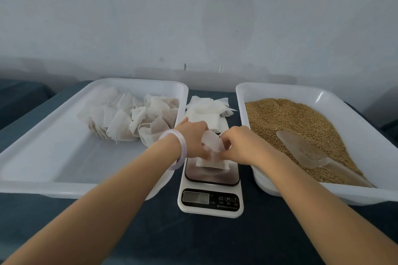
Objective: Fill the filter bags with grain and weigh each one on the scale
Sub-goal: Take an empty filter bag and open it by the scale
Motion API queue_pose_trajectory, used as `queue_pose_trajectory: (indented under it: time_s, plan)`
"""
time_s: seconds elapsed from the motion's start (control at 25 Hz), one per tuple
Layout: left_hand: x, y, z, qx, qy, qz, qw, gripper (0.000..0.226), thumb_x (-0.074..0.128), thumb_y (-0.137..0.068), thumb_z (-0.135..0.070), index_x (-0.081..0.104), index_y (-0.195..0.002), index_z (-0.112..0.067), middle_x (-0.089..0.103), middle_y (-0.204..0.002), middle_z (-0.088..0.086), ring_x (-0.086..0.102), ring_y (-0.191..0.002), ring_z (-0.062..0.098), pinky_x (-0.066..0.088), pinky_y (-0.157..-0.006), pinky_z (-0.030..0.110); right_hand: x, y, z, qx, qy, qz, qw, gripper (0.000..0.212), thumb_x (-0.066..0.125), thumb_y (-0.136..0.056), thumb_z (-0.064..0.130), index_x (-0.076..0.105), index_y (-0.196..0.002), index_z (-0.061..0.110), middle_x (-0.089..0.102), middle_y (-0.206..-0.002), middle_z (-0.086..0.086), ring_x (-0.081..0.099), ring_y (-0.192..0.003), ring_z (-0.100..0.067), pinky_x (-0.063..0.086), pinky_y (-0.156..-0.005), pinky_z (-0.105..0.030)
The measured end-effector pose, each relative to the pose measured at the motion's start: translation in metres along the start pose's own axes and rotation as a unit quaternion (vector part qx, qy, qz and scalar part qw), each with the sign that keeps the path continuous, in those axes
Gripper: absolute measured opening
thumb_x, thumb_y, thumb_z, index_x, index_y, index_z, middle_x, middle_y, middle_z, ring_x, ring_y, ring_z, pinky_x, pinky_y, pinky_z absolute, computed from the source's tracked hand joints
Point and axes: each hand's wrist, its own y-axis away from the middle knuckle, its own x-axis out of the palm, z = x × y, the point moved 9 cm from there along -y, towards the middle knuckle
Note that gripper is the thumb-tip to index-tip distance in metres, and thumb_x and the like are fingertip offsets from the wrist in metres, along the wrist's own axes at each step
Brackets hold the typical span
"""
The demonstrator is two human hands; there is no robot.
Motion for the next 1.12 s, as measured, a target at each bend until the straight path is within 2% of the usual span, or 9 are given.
queue_pose_trajectory:
  time_s: [0.12, 0.24, 0.32, 0.4, 0.56, 0.68, 0.88, 1.0, 1.12]
  plan:
    - [0.006, -0.002, -0.006, 0.007, -0.083, 0.021, 0.996, 0.034, 0.063, -0.080, -0.051, 0.063, -0.095, -0.021, 0.061, -0.088, -0.003, 0.053, -0.089, 0.018, 0.023, -0.099, 0.030, 0.002, 0.001, 0.006, -0.021, 0.038, -0.008, 0.999, 0.019, 0.068, -0.077, 0.038, 0.071, -0.083, 0.020, 0.068, -0.084, -0.001, 0.058, -0.082, -0.020, 0.044, -0.067, -0.031]
    - [0.007, -0.004, -0.012, 0.009, -0.115, 0.028, 0.993, 0.020, 0.053, -0.089, -0.040, 0.060, -0.083, -0.022, 0.053, -0.074, -0.006, 0.050, -0.082, 0.018, 0.021, -0.106, 0.033, 0.003, 0.000, 0.008, -0.038, 0.096, -0.022, 0.994, 0.015, 0.059, -0.083, 0.026, 0.057, -0.069, 0.024, 0.059, -0.078, 0.000, 0.050, -0.088, -0.022, 0.035, -0.077, -0.031]
    - [0.008, -0.004, -0.020, 0.022, -0.150, 0.033, 0.988, 0.019, 0.052, -0.090, -0.032, 0.053, -0.075, -0.020, 0.046, -0.067, -0.005, 0.049, -0.078, 0.019, 0.031, -0.086, 0.028, 0.009, -0.003, 0.007, -0.034, 0.146, -0.007, 0.989, 0.023, 0.055, -0.085, 0.023, 0.047, -0.063, 0.025, 0.047, -0.067, 0.004, 0.045, -0.083, -0.022, 0.029, -0.079, -0.032]
    - [0.010, -0.004, -0.023, 0.020, -0.161, 0.047, 0.986, 0.020, 0.055, -0.089, -0.028, 0.051, -0.071, -0.018, 0.045, -0.065, -0.003, 0.049, -0.072, 0.021, 0.033, -0.070, 0.027, 0.012, -0.005, 0.006, -0.024, 0.165, 0.000, 0.986, 0.027, 0.056, -0.086, 0.028, 0.043, -0.063, 0.024, 0.038, -0.063, 0.006, 0.040, -0.076, -0.021, 0.025, -0.078, -0.032]
    - [0.014, -0.009, -0.015, -0.011, -0.120, 0.062, 0.991, 0.030, 0.060, -0.086, -0.023, 0.044, -0.061, -0.019, 0.046, -0.065, 0.000, 0.050, -0.066, 0.021, 0.040, -0.062, 0.028, 0.012, -0.007, 0.007, -0.024, 0.178, -0.019, 0.984, 0.029, 0.054, -0.086, 0.027, 0.040, -0.061, 0.023, 0.035, -0.061, 0.006, 0.038, -0.074, -0.022, 0.023, -0.077, -0.032]
    - [0.015, -0.008, -0.015, -0.014, -0.113, 0.068, 0.991, 0.027, 0.059, -0.087, -0.023, 0.045, -0.064, -0.019, 0.046, -0.065, -0.001, 0.051, -0.069, 0.021, 0.041, -0.064, 0.028, 0.013, -0.007, 0.005, -0.024, 0.181, -0.018, 0.983, 0.034, 0.054, -0.087, 0.026, 0.036, -0.058, 0.024, 0.034, -0.061, 0.005, 0.039, -0.076, -0.023, 0.023, -0.077, -0.032]
    - [0.001, 0.002, -0.013, 0.023, -0.106, -0.011, 0.994, 0.017, 0.059, -0.083, -0.035, 0.051, -0.079, -0.020, 0.058, -0.081, 0.000, 0.054, -0.080, 0.021, 0.037, -0.074, 0.027, 0.007, -0.005, 0.002, -0.024, 0.112, -0.045, 0.992, 0.019, 0.066, -0.078, 0.035, 0.057, -0.077, 0.018, 0.052, -0.079, -0.001, 0.046, -0.095, -0.023, 0.029, -0.071, -0.030]
    - [-0.004, 0.009, 0.001, 0.022, -0.004, -0.025, 0.999, 0.023, 0.065, -0.080, -0.033, 0.061, -0.095, -0.016, 0.066, -0.095, 0.000, 0.055, -0.093, 0.021, 0.038, -0.084, 0.026, 0.004, -0.005, -0.009, 0.000, 0.011, -0.029, 1.000, 0.032, 0.075, -0.068, 0.039, 0.062, -0.089, 0.019, 0.057, -0.093, -0.002, 0.049, -0.090, -0.017, 0.039, -0.067, -0.029]
    - [-0.004, 0.011, 0.007, 0.014, 0.057, -0.036, 0.998, 0.028, 0.069, -0.079, -0.035, 0.064, -0.099, -0.016, 0.066, -0.098, -0.001, 0.054, -0.096, 0.018, 0.045, -0.087, 0.032, 0.002, 0.000, -0.013, 0.011, -0.067, -0.040, 0.997, 0.043, 0.076, -0.067, 0.040, 0.064, -0.104, 0.023, 0.057, -0.102, -0.001, 0.051, -0.081, -0.013, 0.042, -0.065, -0.027]
